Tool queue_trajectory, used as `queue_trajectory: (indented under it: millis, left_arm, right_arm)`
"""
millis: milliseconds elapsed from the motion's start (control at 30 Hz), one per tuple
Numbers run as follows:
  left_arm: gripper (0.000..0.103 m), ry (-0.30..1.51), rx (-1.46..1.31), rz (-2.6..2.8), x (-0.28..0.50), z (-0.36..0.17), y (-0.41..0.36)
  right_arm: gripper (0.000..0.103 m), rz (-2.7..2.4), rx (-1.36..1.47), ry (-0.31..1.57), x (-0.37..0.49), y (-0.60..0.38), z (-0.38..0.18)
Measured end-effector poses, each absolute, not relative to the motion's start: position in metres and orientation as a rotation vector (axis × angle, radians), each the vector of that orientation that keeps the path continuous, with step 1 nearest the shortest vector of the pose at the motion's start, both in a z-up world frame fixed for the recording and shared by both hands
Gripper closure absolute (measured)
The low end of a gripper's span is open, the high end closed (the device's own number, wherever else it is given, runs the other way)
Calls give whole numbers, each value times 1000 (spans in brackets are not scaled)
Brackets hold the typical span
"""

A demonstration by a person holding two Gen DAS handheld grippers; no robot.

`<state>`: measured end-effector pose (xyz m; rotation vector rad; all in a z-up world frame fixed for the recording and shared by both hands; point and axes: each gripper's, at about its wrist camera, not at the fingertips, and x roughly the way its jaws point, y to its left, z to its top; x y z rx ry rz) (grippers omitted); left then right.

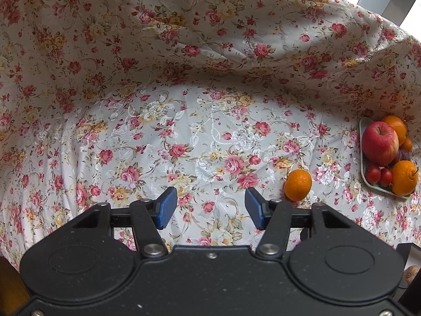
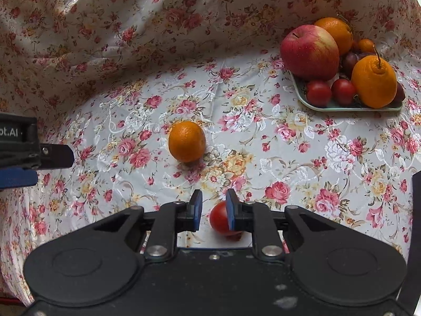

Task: Organize fruits
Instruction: 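Close the right tool on the red tomato on the cloth, then lower the left tool onto the tangerine and close it while the right tool holds the tomato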

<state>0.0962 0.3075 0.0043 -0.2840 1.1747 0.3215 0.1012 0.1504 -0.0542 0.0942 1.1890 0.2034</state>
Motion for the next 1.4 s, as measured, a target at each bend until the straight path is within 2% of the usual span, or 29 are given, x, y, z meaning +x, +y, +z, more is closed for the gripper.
queue_trajectory:
  millis: [100,167,200,567,633,800,1067,1233,1400]
  left_arm:
    - [42,1157,-283,317,95,5,307]
    - [42,1130,-277,307,93,6,307]
    - [42,1122,-272,302,93,6,306]
    - [39,1104,-233,282,93,11,303]
    - [39,1100,-252,272,92,12,304]
    - [39,1107,-257,259,93,10,303]
    - [39,1135,-260,233,94,2,299]
    - [40,1144,-262,204,97,-5,296]
    - [40,1122,-234,184,105,-10,284]
  right_arm:
    - [78,207,145,1168,101,147,-54]
    - [69,212,245,1147,100,142,-56]
    - [68,226,275,1150,101,141,-57]
    - [67,172,45,1136,101,154,-59]
    - [64,160,52,1175,103,152,-64]
    - [63,151,54,1274,104,152,-79]
    - [64,85,69,1221,94,158,-80]
    - [61,67,101,1249,99,158,-80]
    - [66,80,116,1262,103,152,-78]
